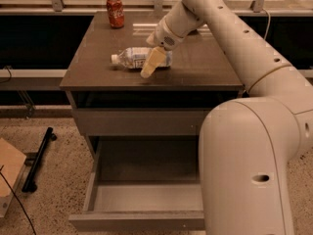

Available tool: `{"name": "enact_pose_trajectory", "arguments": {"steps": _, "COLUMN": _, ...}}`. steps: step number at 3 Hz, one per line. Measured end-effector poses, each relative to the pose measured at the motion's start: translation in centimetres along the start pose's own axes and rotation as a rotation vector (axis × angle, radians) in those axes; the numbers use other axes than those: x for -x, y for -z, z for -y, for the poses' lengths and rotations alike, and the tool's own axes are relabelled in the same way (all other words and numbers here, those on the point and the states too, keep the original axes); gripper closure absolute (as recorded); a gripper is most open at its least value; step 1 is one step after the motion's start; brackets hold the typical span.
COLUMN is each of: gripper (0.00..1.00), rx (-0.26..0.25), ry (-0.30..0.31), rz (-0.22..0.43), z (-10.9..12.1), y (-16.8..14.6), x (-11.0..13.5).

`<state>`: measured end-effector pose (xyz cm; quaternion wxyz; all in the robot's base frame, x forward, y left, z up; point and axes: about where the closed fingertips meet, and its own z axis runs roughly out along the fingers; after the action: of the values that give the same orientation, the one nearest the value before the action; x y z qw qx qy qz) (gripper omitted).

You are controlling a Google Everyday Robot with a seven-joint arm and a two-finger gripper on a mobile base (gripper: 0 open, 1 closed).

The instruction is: Place blue plastic bottle into middle drawer

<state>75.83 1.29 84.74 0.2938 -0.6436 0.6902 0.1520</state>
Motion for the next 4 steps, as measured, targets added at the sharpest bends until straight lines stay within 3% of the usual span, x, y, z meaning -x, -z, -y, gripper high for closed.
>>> {"name": "enact_pose_trajectory", "arguments": {"steps": 2, "gripper": 0.62, "rx": 0.016, "ry": -0.005, "rz": -0.011, "z": -0.1, "y": -0.4, "x": -0.3}}
{"name": "enact_pose_trajectory", "arguments": {"steps": 3, "gripper": 0.85, "rx": -0.017, "ry": 0.019, "rz": 0.013, "z": -0.5, "y": 1.6, "x": 0.4}}
{"name": "enact_pose_trajectory", "arguments": {"steps": 4, "gripper": 1.0, "rx": -0.058, "ry": 0.052, "rz": 0.047, "z": -1.9, "y": 4.7, "x": 1.0}}
